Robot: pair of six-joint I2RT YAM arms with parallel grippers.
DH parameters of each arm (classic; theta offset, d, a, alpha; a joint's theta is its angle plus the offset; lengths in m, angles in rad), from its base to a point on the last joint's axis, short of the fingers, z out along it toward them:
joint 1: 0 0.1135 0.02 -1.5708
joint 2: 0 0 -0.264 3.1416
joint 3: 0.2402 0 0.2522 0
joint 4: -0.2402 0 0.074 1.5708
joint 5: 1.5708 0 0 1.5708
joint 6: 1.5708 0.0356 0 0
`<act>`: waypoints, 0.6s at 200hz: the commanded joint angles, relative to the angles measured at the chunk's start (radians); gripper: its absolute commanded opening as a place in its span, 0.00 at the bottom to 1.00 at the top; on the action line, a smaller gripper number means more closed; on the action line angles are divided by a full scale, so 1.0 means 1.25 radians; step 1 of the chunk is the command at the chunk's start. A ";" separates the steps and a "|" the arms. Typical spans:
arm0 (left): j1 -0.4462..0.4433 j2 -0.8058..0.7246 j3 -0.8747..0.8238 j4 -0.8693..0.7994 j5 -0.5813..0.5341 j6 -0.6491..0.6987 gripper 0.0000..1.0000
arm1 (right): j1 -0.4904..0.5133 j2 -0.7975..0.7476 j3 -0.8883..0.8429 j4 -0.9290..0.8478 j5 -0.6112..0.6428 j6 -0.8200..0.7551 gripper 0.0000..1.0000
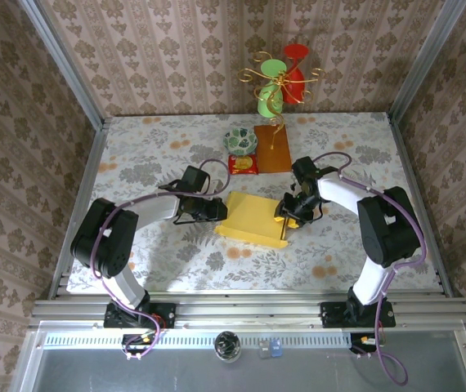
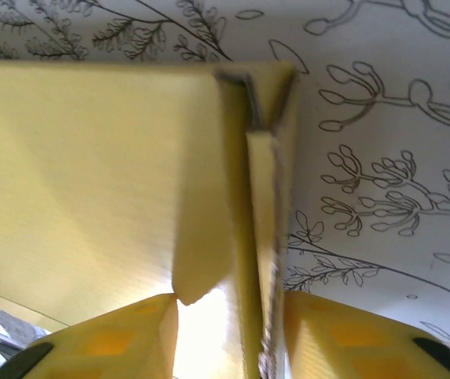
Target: Fold the paper box
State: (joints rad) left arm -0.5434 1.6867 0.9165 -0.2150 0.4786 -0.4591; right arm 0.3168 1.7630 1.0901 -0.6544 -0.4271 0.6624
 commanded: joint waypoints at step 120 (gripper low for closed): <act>0.089 -0.013 -0.093 0.131 0.186 -0.146 0.00 | -0.061 -0.048 -0.153 0.304 -0.172 -0.019 0.76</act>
State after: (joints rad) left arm -0.4702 1.6752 0.8207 -0.0727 0.6380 -0.5850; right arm 0.2401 1.6951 0.9009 -0.3687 -0.5709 0.6353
